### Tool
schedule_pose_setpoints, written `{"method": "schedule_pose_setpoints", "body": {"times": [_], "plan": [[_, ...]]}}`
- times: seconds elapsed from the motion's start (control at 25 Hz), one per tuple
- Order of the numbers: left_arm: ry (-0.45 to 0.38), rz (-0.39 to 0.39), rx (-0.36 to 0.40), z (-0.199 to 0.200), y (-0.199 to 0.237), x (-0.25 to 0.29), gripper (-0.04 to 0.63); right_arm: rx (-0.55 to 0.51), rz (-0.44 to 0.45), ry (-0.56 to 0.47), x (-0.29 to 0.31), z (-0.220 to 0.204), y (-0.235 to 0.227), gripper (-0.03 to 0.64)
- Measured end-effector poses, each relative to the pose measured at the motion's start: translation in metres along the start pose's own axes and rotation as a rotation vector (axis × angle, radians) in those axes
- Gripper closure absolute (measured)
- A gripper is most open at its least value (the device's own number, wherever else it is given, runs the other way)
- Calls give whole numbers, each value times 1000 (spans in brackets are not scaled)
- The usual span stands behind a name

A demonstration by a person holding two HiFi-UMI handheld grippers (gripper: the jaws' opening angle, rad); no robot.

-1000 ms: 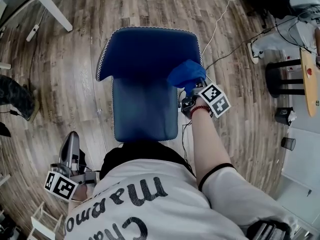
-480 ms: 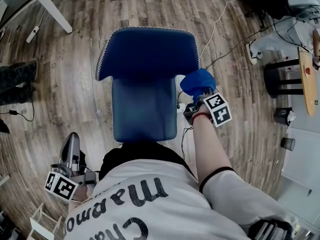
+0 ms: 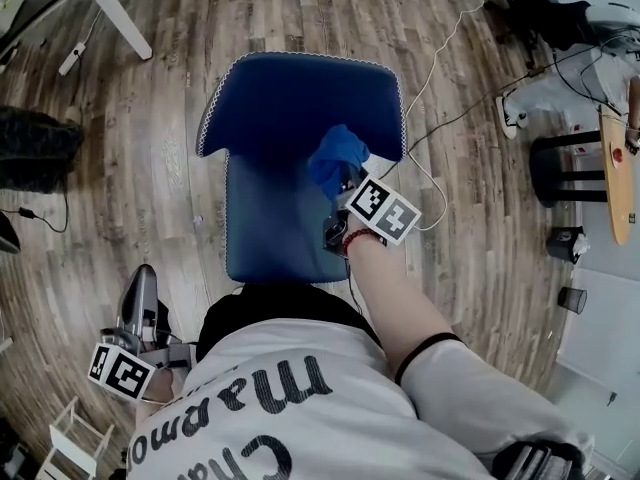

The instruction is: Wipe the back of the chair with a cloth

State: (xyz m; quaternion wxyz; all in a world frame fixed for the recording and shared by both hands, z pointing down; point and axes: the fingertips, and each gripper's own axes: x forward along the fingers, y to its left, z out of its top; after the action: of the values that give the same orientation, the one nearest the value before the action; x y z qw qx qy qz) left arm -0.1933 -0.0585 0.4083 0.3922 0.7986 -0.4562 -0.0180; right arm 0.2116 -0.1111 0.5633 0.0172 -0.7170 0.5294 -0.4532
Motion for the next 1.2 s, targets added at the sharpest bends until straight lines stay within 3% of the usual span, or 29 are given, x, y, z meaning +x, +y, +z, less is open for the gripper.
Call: {"method": "schedule_pose_setpoints", "body": {"times": [0.24, 0.48, 0.76, 1.0, 1.2], "plan": [[-65, 94, -13, 2, 7, -28, 588, -107, 187, 263, 26, -72, 76, 541], [-126, 199, -46, 1, 23, -58, 588, -133, 306, 411, 45, -118, 135, 540], [-247, 320, -95, 10, 42, -100, 588, -270, 359, 432, 67, -122, 168, 540], [-248, 393, -118, -1, 50, -120, 588, -428, 356, 424, 96, -120, 190, 540], [-243, 403, -124, -3, 54, -121, 588, -458, 313, 428, 121, -107, 187, 540]]}}
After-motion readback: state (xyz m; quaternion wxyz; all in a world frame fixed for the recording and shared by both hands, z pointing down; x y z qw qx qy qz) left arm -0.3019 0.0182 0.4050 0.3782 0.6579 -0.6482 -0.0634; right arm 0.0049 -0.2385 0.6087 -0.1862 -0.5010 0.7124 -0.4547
